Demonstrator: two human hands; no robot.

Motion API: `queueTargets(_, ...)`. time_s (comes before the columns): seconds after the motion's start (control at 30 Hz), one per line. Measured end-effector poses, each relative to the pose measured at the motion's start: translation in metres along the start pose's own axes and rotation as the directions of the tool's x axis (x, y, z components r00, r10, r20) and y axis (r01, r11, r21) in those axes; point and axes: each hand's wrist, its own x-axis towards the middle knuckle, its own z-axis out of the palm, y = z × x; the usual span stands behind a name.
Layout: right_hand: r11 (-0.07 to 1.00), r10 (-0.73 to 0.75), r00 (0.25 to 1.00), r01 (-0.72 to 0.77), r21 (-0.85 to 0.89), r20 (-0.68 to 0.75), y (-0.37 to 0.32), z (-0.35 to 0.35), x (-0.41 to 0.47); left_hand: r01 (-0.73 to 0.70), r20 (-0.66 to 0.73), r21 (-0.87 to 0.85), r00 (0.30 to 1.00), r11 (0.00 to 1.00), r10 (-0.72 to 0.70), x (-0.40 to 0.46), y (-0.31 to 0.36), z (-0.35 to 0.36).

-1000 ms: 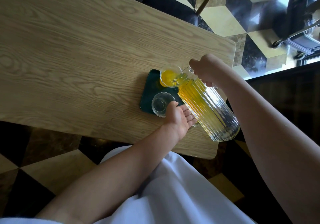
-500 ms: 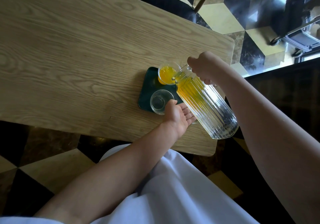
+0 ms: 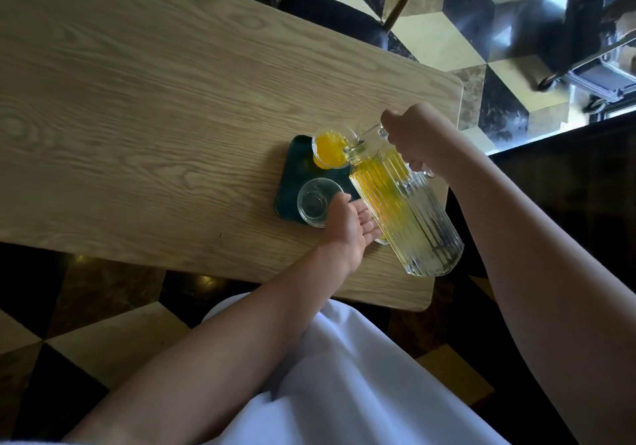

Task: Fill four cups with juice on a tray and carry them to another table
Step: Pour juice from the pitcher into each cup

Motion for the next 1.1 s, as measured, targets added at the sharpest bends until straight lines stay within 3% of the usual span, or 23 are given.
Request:
queueTargets(0.2, 0.986, 0.069, 0.996, -0.058, 0.157, -0.062, 0.000, -0.008, -0.017, -0.061, 0.069, 0.091, 0.996, 0.994, 0.055, -0.014, 0.002, 0.003)
queueTargets(0.37, 0.991, -0.097, 0.992, 0.103, 0.085, -0.079, 0.020, -0.019, -0.041, -0.118, 0.114, 0.099, 0.988, 0.988, 0.106, -0.033, -0.009, 0.005)
queueTargets(0.53, 0.993, -0.022, 0.999, 0.025, 0.112, -0.029, 0.029, -0.012, -0.055, -0.118, 0.090, 0.079, 0.990, 0.990, 0.111, -0.044, -0.035, 0.004)
queueTargets(0.67, 0.994, -0.106, 0.994, 0.107, 0.031, -0.020, 0.052, 0.000, -0.059, -0.091, 0.056, 0.056, 0.995, 0.994, 0.088, -0.040, -0.059, -0.003)
queueTargets(0.87, 0.992, -0.125, 0.992, 0.125, 0.010, 0.020, 0.066, 0.022, -0.063, -0.070, -0.057, -0.009, 0.996, 0.997, 0.070, -0.037, -0.079, -0.020)
queueTargets(1.1, 0.991, -0.128, 0.990, 0.130, -0.041, 0.061, 0.055, 0.040, -0.065, -0.037, -0.076, -0.097, 0.997, 0.995, 0.030, -0.038, -0.080, -0.028)
